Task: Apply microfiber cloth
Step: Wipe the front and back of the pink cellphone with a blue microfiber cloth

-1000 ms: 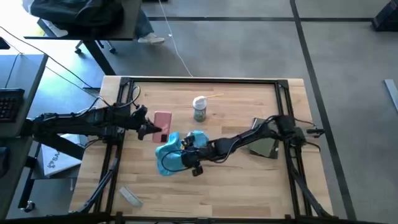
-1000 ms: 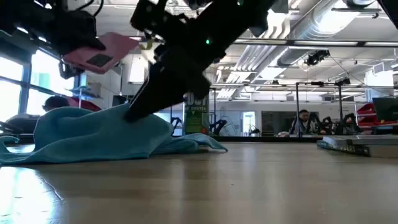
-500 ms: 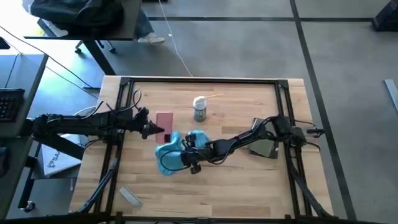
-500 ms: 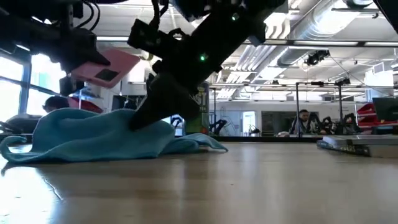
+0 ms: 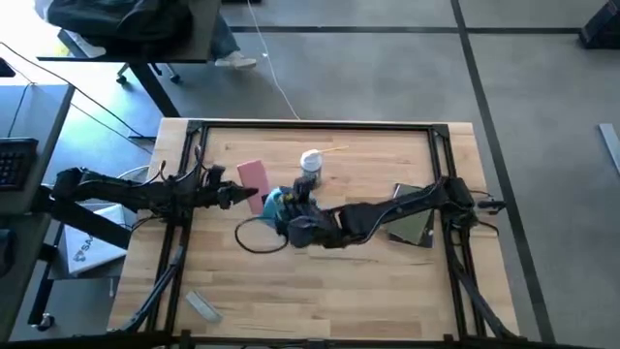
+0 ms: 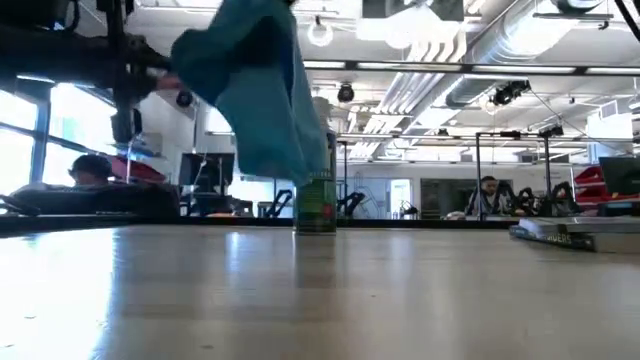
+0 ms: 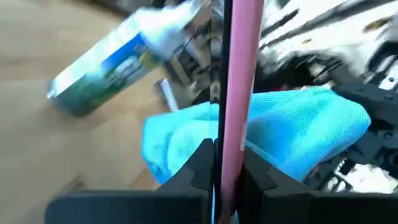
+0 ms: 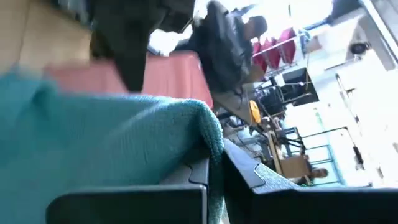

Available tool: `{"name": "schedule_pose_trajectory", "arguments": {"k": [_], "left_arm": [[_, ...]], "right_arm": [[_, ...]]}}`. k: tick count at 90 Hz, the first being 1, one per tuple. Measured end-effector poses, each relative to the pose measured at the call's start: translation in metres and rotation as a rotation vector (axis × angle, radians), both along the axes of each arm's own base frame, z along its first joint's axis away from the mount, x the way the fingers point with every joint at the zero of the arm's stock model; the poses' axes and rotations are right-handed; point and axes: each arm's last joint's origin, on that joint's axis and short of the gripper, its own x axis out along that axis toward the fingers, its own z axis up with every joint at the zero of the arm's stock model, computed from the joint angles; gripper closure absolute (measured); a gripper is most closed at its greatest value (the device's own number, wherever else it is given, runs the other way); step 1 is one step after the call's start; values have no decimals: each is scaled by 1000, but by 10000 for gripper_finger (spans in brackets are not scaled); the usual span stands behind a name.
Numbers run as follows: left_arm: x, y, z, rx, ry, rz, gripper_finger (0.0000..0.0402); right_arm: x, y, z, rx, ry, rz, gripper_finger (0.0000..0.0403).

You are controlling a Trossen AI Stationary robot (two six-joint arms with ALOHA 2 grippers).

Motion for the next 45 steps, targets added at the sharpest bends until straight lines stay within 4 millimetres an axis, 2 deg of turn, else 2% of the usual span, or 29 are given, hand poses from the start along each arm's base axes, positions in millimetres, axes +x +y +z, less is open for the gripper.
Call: {"name": "schedule_pose_trajectory", "arguments": {"k": [25, 45], "left_arm": [[3, -13, 15, -31, -172, 55, 389], [7, -20, 19, -31, -223, 85, 388]], "right_arm": [[16, -19, -12, 117, -161, 116, 403], [21, -30, -15, 240, -260, 154, 403]]}}
